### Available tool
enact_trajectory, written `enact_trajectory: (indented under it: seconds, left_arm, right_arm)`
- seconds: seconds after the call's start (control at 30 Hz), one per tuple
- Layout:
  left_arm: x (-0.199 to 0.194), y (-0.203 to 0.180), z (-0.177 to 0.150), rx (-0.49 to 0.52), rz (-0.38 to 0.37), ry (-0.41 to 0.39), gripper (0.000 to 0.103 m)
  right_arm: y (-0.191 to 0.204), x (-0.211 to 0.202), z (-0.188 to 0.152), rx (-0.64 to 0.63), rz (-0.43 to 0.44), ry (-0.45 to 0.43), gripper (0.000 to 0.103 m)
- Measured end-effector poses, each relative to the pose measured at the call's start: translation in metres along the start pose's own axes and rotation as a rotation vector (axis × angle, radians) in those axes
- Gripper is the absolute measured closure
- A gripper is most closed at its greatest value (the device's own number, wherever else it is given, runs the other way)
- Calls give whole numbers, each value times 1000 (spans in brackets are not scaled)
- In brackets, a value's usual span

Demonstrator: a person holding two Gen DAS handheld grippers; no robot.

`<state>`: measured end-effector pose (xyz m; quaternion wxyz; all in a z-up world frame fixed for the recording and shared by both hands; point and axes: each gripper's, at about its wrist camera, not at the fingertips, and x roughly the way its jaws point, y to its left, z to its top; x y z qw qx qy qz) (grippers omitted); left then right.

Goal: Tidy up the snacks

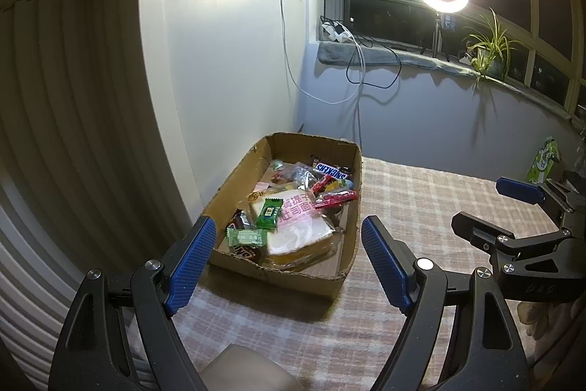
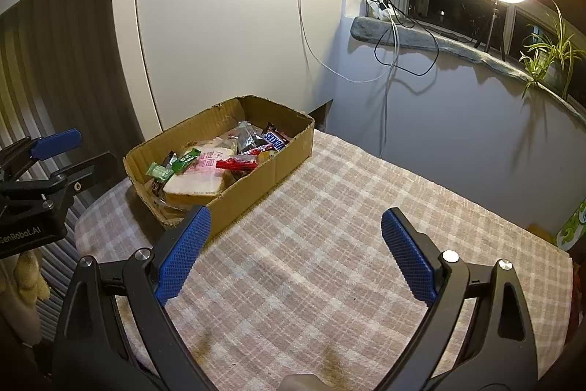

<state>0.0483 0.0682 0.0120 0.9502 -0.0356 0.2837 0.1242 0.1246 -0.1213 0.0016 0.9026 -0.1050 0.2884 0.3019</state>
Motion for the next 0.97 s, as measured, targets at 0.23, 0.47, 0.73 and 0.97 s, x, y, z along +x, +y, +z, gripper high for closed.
enact_trajectory:
  seconds: [0.23,0.47,0.73,0.97]
  left_arm:
    - [0,1,0,0,5,2,21]
    - [2,4,-1,-2,10,6,21]
    - [4,1,-2,8,9,9,21]
    - [4,1,-4,16,13,4,21]
  right_arm:
    - [1,1,0,3,0,2,7]
    - [3,3,-2,1,3,6,7]
    - [3,6,-5,1,1,15,7]
    - [1,6,-5,3,1,15,7]
